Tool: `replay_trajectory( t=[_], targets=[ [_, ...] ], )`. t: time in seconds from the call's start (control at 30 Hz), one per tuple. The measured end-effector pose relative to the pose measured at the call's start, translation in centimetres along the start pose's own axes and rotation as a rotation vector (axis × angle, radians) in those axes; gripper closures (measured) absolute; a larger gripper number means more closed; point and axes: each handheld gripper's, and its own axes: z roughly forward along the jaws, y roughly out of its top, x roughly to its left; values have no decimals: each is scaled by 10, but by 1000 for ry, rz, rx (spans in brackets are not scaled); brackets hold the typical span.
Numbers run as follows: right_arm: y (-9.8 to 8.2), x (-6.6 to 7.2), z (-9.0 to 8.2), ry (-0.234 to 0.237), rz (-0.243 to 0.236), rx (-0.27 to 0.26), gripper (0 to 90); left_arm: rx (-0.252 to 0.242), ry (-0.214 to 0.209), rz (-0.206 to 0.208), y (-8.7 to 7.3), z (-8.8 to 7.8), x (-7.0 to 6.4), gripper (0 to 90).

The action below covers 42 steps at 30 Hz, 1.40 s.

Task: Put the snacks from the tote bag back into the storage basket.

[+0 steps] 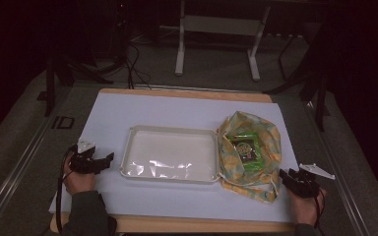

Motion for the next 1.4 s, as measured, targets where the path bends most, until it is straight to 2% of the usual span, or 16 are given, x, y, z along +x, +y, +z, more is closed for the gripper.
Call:
replay_trajectory(
  t=[0.07,0.27,0.47,0.57,0.83,0.93,1.0,1.03,1.3,1.4],
  targets=[
    [0,-1,-1,8,14,-6,583,-1,-11,-5,0,0,1,216],
    [0,-1,-1,5,16,-9,584,-6,-22,-7,0,0,2,216],
    [1,0,-2,26,24,6,590,-6,-34,-3,0,0,2,216],
    [4,3,-6,35,-5,10,603,-9,-44,-3,0,0,2,216],
    [12,6,-14,53,-35,17,631,-10,-46,-1,0,0,2,216],
    [18,6,-19,85,-52,35,657,-8,-46,-1,0,0,2,216],
    [19,7,-21,87,-60,37,663,-8,-47,-1,0,0,2,215],
    [22,7,-24,88,-76,43,669,-8,-46,-1,0,0,2,216],
    [36,8,-36,95,-95,40,679,-7,-45,-3,0,0,2,216],
    [44,10,-39,110,-118,45,685,-6,-44,-3,0,0,2,216]
  ],
)
